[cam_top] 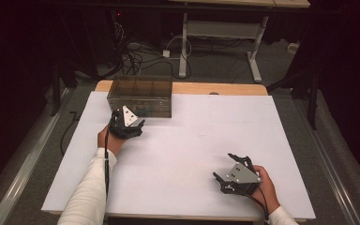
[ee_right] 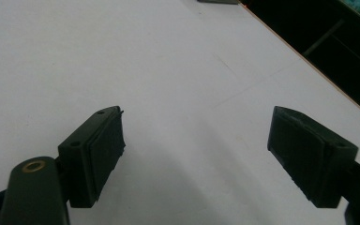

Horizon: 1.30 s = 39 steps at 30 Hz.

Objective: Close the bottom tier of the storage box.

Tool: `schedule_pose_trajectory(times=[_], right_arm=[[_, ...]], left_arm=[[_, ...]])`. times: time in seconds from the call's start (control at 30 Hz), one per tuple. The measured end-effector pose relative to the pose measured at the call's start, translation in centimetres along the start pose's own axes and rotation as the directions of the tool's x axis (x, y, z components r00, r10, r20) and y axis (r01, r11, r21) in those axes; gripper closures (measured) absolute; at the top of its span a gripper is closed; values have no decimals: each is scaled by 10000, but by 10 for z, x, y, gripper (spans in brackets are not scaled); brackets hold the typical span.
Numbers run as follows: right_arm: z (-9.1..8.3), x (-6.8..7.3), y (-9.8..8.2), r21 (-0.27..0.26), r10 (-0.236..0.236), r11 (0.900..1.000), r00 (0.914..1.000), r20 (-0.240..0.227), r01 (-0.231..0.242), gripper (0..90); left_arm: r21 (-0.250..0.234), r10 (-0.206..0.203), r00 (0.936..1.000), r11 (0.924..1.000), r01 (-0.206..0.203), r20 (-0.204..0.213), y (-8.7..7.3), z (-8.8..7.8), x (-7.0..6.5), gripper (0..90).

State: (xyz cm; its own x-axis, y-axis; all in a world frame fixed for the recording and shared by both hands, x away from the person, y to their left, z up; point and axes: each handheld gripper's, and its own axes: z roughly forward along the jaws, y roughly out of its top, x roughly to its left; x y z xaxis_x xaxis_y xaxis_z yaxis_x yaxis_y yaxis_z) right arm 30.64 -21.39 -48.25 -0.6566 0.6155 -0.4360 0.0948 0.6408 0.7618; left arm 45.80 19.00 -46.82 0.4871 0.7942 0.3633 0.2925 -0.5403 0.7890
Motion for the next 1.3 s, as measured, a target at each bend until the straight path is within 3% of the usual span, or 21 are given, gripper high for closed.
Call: schedule_pose_trajectory(times=[0.1, 0.17, 0.27, 0.33, 0.5, 0.83, 1.3], right_arm=[[0, 0, 0, -19, -15, 10000, 10000, 18, 15, 194], [0, -1, 0, -41, 20, 10000, 10000, 45, -20, 193], [-1, -1, 0, -74, 51, 10000, 10000, 77, -50, 193], [-2, -2, 0, -79, 41, 10000, 9999, 137, -40, 191], [-4, -3, 1, -197, 204, 9996, 9997, 167, -200, 186], [-6, -5, 1, -261, 378, 9990, 9988, 301, -370, 166], [-7, -5, 1, -401, 560, 9977, 9982, 219, -551, 165]], left_arm=[[-57, 97, 9999, 9999, -97, 28, 2, -2, -2, 238], [-242, -59, 9999, 9997, 62, 128, 3, -5, -3, 238], [-325, 205, 9998, 9993, -205, 9, 6, -9, -7, 238], [-429, 33, 9998, 9991, -24, 204, 7, -13, -8, 238], [-748, 44, 9998, 9972, -31, 173, 11, -21, -10, 238], [-1451, 268, 9989, 9892, -211, 381, 21, -36, -17, 238], [-1714, 588, 9970, 9840, -492, 512, 28, -43, -25, 238]])
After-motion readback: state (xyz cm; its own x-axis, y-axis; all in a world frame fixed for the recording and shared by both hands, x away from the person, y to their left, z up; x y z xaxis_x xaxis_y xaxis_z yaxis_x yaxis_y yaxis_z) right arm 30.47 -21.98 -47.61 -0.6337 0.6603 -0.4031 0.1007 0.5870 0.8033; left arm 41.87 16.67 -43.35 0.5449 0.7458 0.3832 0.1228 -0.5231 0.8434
